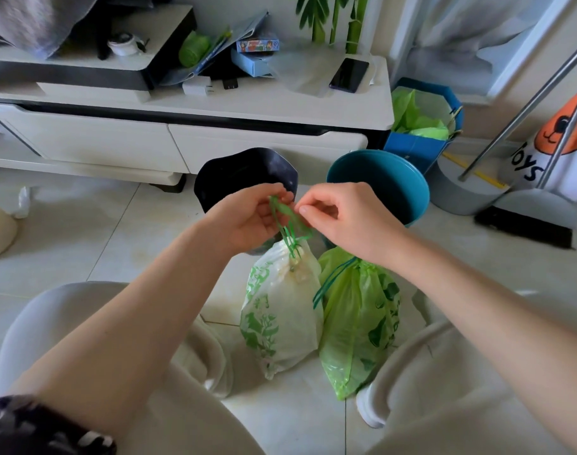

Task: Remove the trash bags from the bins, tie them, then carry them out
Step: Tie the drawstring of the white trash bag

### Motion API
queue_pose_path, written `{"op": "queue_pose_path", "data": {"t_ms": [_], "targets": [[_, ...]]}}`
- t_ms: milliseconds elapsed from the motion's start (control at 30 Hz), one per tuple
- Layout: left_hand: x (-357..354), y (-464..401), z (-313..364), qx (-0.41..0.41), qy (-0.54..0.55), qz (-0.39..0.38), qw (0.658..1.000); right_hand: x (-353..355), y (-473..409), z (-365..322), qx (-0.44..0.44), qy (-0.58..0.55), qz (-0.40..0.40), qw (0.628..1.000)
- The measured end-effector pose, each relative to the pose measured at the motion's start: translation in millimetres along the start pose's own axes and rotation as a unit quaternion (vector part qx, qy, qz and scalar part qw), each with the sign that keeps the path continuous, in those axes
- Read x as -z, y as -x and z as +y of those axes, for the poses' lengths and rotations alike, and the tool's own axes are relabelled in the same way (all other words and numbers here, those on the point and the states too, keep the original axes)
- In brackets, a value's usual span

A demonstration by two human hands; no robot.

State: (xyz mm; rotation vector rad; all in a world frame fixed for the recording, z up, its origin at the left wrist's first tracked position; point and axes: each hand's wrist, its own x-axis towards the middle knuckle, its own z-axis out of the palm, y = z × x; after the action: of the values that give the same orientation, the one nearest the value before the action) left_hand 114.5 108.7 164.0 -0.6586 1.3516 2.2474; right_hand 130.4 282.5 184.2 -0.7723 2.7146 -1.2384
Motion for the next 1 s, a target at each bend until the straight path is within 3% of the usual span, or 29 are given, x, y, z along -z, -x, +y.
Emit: {"op": "queue_pose_path", "data": {"t_ms": [133, 233, 367, 433, 500, 600, 667, 867, 1000], "targets": [[6, -5, 1, -0.013, 0.063, 0.033, 0.997, 9, -1, 38, -0.084, 0.01, 0.025, 0.996], [8, -4, -1, -0.021, 0.042, 0.026, 0.999, 18, 1, 87, -0.226, 0.043, 0.003, 0.973], [8, -3, -2, -0.028, 0.035, 0.024, 0.999, 17, 12, 145, -0.466, -0.02, -0.004, 0.884], [6, -2, -1, -0.036, 0.034, 0.018, 0.999, 14, 24, 156, -0.542, -0.065, -0.016, 0.838], [4, -1, 1, -0.054, 0.027, -0.005, 0.998, 12, 33, 161, -0.588, -0.186, -0.019, 0.787], [0, 0, 4, -0.079, 0.035, -0.027, 0.996, 12, 35, 167, -0.587, -0.404, 0.029, 0.701], [-2, 2, 5, -0.081, 0.025, -0.032, 0.996, 13, 30, 170, -0.559, -0.473, 0.074, 0.677], [-3, 2, 4, -0.06, -0.016, -0.032, 0.998, 18, 17, 168, -0.513, -0.541, 0.09, 0.661], [-1, 1, 6, -0.061, -0.024, -0.025, 0.998, 14, 14, 169, -0.525, -0.473, 0.122, 0.696]]}}
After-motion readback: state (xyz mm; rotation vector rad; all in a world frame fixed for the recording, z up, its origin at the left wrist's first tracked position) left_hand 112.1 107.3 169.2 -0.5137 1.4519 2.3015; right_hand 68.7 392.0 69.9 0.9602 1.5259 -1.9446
